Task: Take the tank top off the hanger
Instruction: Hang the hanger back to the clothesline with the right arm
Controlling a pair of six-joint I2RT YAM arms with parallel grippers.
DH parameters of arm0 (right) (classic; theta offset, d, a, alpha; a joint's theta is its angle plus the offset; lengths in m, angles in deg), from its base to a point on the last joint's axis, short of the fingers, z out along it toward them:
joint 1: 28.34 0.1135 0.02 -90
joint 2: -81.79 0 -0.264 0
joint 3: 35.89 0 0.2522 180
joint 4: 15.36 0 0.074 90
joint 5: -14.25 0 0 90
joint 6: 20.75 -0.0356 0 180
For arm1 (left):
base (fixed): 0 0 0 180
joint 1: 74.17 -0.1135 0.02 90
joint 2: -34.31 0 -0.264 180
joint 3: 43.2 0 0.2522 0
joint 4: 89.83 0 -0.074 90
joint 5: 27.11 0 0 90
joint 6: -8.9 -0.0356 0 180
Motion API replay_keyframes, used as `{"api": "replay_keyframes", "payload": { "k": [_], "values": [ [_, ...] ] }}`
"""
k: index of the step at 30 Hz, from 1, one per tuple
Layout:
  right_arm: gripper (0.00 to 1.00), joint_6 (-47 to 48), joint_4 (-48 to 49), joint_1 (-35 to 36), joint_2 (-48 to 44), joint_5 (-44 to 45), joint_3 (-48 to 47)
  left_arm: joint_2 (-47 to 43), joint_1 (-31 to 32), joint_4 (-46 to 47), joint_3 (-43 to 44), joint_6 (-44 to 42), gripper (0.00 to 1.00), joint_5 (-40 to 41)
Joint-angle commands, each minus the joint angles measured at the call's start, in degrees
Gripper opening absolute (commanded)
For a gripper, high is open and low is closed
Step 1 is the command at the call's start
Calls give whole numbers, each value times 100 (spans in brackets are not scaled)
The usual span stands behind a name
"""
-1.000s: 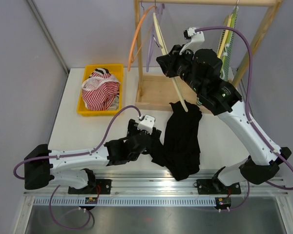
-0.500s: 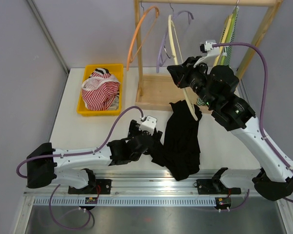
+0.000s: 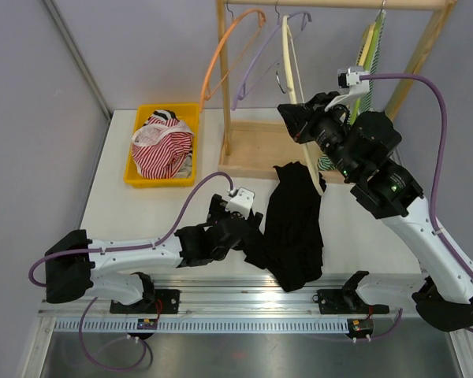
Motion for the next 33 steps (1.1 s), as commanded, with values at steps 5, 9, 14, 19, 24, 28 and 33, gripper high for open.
{"api": "replay_keyframes", "payload": {
  "k": [5, 9, 14, 19, 24, 28, 33],
  "values": [
    [0, 218, 381, -14, 372, 810, -374, -37, 25, 216, 128, 21, 99, -2],
    [0, 421, 461, -32, 864, 1179, -769, -90, 25, 216, 92, 21, 99, 15],
    [0, 588, 566, -93, 1479, 1435, -1340, -186, 25, 172, 57, 21, 99, 50],
    [0, 168, 592, -759, 1822, 1006, -1692, -274, 25, 154, 5, 29, 99, 112],
    [0, -212, 706, -1419, 2086, 163, -1938, -327, 25, 163, -31, 21, 99, 173],
    [0, -536, 733, -1806, 2463, -436, -2359, -275, 16, 216, -22, 12, 99, 182],
    [0, -791, 637, -2114, 2991, -911, -3001, -169, 16, 181, 22, 3, 99, 208]
  ]
}}
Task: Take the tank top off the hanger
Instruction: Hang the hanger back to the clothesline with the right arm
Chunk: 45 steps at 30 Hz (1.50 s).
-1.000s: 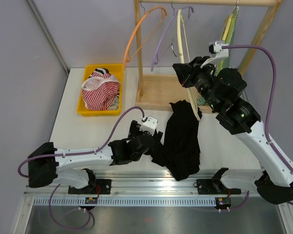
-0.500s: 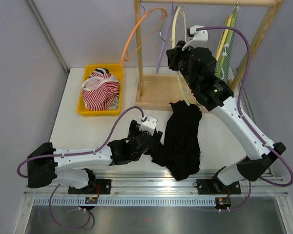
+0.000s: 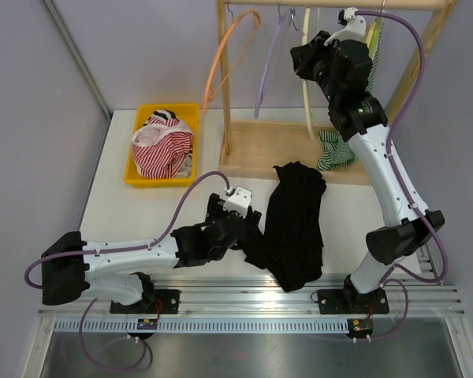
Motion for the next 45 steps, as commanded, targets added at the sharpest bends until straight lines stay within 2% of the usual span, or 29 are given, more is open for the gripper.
{"api": "replay_keyframes", "payload": {
  "k": [1, 10, 12, 28, 35, 43, 45],
  "values": [
    [0, -302, 536, -184, 320, -544, -815, 19, 16, 178, 37, 3, 99, 191],
    [0, -786, -61, -607, 1603, -922, -2784, -16, 16, 170, 20, -32, 99, 279],
    [0, -830, -106, -624, 1701, -914, -2891, -16, 17, 161, 20, -41, 99, 279],
    [0, -1032, -89, -844, 2062, -1045, -2365, 10, 25, 152, 29, -14, 99, 261],
    [0, -953, 210, -853, 1659, -1037, -1452, -7, 16, 169, 20, -6, 99, 226],
    [0, -892, 368, -844, 1263, -1344, -941, 28, 16, 196, 37, -14, 99, 138],
    [5, -821, 421, -835, 1166, -1484, -914, 28, 16, 187, 46, -14, 99, 147]
  ]
}}
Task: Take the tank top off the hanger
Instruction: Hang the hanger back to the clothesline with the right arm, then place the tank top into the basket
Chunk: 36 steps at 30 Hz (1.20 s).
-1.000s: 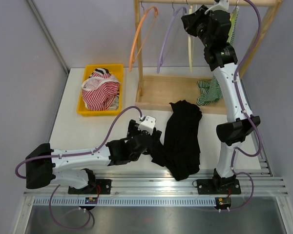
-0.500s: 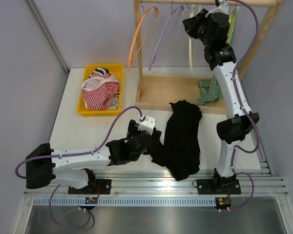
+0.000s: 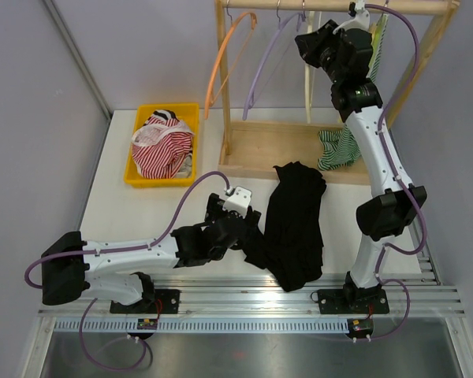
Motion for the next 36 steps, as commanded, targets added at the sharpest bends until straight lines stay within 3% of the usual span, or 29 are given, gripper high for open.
{"api": "replay_keyframes", "payload": {
  "k": [1, 2, 6, 8, 12, 21, 28, 36],
  "values": [
    [11, 252, -147, 4, -277, -490, 91, 26, 16, 224, 46, -21, 99, 84],
    [33, 331, -173, 4, -277, -560, -57, 26, 16, 207, 55, -21, 99, 93],
    [71, 630, -288, 48, -382, -781, -323, 17, 25, 189, 55, -21, 99, 110],
    [85, 849, -139, 100, -680, -737, -86, 17, 16, 189, 55, -21, 99, 119],
    [95, 1183, 90, 214, -1278, -483, 336, 52, 16, 198, 72, -21, 99, 110],
    [98, 1878, 179, 514, -2842, -359, 1259, 17, 17, 180, 64, -21, 99, 119],
    [93, 2264, -910, 549, -3599, 668, 1305, -53, 16, 172, 55, -30, 99, 93],
    [47, 2467, -2176, 540, -3406, 1556, 1058, 26, 25, 207, 73, -12, 99, 40]
  ]
}}
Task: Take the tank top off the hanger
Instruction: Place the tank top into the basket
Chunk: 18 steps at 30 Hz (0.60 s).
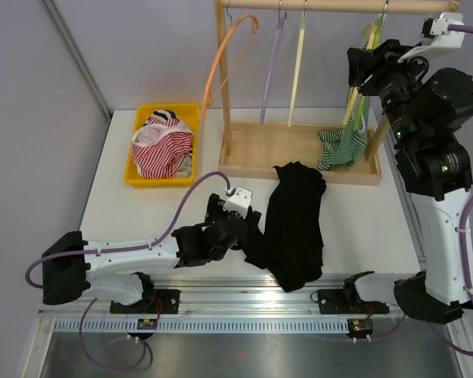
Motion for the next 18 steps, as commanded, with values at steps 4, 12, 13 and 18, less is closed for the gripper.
{"api": "replay_keyframes", "payload": {
  "k": [4, 12, 13, 18],
  "values": [
    [48, 144, -1269, 29, 588, 865, -431, -1, 16, 200, 73, -4, 99, 25],
    [44, 100, -1499, 37, 853, 1253, -521, -53, 17, 191, 37, 14, 99, 33],
    [44, 108, -1473, 29, 835, 1244, -503, -62, 16, 191, 37, 23, 99, 33],
    [47, 100, -1183, 37, 581, 1130, -197, -158, 25, 498, -94, -152, 99, -273]
  ]
}}
